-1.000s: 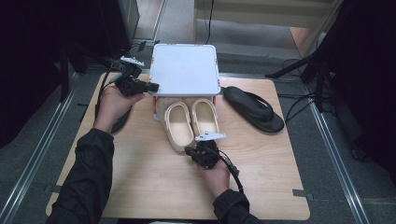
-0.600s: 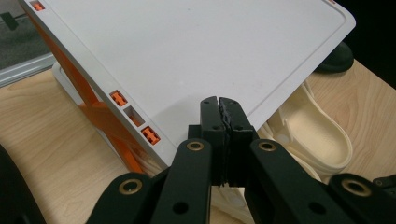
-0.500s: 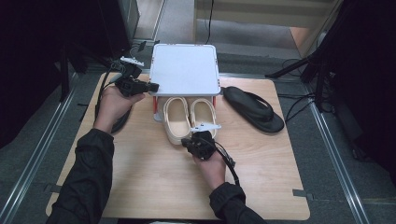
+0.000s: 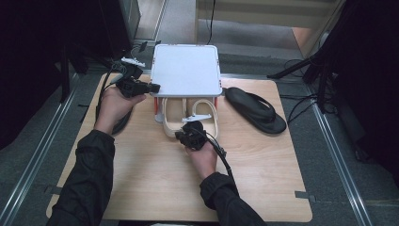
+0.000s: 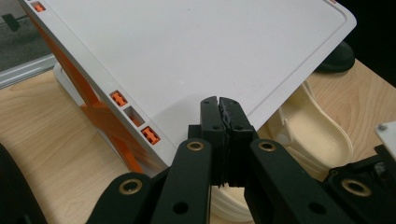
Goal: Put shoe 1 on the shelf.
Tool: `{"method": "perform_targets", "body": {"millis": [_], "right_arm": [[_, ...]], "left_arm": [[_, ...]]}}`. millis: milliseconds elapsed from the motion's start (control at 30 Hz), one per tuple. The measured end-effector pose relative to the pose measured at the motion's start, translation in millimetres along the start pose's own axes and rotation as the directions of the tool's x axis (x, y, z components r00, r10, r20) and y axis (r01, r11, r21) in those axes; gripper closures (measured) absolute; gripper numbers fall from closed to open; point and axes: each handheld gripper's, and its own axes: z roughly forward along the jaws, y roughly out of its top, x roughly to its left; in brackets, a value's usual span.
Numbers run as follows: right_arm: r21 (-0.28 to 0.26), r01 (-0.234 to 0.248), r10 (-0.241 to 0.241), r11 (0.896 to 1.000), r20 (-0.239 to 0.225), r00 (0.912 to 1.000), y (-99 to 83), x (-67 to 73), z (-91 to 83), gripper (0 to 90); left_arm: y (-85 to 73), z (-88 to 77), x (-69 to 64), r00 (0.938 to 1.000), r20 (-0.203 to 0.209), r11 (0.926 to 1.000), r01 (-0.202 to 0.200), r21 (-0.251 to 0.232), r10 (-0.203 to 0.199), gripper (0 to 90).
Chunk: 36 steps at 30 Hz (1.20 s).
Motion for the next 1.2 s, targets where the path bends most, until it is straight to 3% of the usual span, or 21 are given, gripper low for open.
{"method": "perform_targets", "body": {"millis": [233,333,467,633,700,900,1200], "right_arm": [[0.004,-0.02,0.02,1.0,0.037,0.9991,14.9,0.9,12.2,90.0],[0.004,-0.042,0.042,0.999,0.024,0.9988,20.9,-1.7,18.0,90.0],[0.001,-0.034,0.034,0.999,0.049,0.9982,28.3,-3.8,23.3,90.0],[-0.007,-0.058,0.058,0.998,0.056,0.9968,35.3,-9.4,29.2,90.0],[-0.006,-0.073,0.073,0.997,0.032,0.9968,37.3,-10.4,29.1,90.0],[-0.021,-0.051,0.051,0.998,0.009,0.9987,38.2,-8.4,9.9,90.0],[-0.038,-0.005,0.004,0.999,-0.016,0.9999,21.6,-3.7,-25.3,90.0]], "left_arm": [[-0.1,0.0,0.2,1.0,0.002,1.0,0.003,0.0,-0.003,89.9],[0.0,0.2,-0.7,1.0,-0.001,1.0,-0.001,0.001,0.001,89.9],[-0.1,0.1,-0.6,1.0,0.001,1.0,-0.001,0.001,0.001,89.9],[-0.1,0.2,-1.5,1.0,-0.004,1.0,-0.004,0.0,0.004,89.9],[-0.2,0.0,-0.9,1.0,-0.002,1.0,-0.001,0.0,0.001,89.9],[-0.5,0.0,-0.2,1.0,0.001,1.0,0.004,-0.003,-0.004,89.9],[-0.4,-0.1,0.4,1.0,0.002,1.0,0.008,-0.002,-0.008,89.9]]}}
